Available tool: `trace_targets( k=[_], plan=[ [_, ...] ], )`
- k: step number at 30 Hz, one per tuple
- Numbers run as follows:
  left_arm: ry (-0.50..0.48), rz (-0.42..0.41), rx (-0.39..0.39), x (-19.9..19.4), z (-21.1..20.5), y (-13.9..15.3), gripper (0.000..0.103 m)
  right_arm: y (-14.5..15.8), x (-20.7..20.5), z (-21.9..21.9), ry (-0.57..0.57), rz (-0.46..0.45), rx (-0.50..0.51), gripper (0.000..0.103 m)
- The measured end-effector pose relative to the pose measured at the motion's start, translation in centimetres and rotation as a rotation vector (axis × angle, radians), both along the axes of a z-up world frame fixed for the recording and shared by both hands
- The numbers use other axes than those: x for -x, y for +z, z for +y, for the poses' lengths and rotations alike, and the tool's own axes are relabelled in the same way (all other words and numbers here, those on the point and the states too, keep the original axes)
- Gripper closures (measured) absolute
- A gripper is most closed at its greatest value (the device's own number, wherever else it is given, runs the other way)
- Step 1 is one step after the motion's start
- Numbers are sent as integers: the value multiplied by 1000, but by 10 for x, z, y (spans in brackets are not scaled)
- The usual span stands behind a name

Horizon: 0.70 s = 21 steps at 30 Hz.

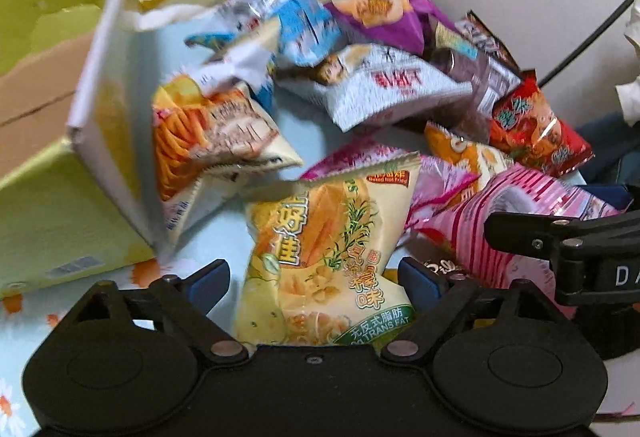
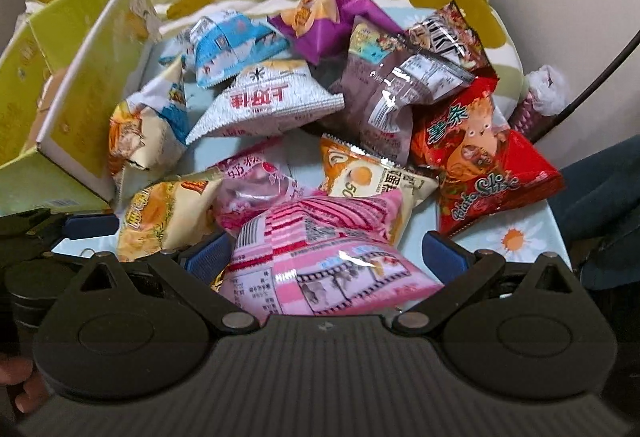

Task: Organize snacks
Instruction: 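Grasp the yellow chip bag with the left gripper while the right gripper grasps the pink bag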

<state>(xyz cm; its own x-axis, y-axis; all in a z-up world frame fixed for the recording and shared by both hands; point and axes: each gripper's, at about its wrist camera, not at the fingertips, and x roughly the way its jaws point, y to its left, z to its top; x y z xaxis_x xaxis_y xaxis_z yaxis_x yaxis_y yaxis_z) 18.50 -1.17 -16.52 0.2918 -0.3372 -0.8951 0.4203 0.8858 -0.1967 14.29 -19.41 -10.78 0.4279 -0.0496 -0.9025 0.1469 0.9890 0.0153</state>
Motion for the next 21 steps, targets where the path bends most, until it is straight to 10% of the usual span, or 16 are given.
trace_targets(
  k=[8, 21],
  plan=[
    [-63, -1, 6, -1, -5, -6, 33, -9, -9, 0, 22, 37, 18, 0],
    [-57, -88, -50, 17, -5, 7, 36, -21, -17, 2, 127, 67, 39, 0]
  ],
)
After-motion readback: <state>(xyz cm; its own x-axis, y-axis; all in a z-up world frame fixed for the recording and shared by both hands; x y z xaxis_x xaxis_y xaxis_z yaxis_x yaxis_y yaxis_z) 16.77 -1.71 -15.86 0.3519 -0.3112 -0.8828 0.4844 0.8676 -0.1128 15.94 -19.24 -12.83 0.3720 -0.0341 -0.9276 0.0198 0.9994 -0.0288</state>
